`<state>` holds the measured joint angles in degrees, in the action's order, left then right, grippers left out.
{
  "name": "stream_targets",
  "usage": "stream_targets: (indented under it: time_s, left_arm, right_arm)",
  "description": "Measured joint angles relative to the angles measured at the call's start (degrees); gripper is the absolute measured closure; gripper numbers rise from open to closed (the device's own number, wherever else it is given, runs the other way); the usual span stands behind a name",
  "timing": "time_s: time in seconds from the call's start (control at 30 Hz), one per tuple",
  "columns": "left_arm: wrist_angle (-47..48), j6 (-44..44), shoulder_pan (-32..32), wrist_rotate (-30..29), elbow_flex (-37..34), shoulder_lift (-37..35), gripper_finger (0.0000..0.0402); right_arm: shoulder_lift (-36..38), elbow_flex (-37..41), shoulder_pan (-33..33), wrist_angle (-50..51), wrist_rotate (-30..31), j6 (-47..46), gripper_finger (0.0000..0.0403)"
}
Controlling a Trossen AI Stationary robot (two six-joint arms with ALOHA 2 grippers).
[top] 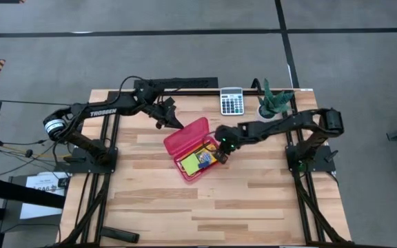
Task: Pack school essentials
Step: Close the red supply box
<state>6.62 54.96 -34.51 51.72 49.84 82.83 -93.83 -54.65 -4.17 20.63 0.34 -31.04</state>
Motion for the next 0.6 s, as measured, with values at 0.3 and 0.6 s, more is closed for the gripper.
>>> stream_targets:
  time_s: [0.3, 0.6]
  left_arm:
    - [-4.12, 5.22, 9.08, -6.31, 0.09, 0.00, 0.0401]
    - [-3.43, 5.93, 18.62, -17.82, 0.09, -0.02, 0.0401]
  right_arm:
    - [2.98, 4.44, 5.51, -3.84, 6.17, -4.33, 0.0403]
    - [18.71, 4.35, 6.55, 3.11, 12.83, -2.66, 0.0403]
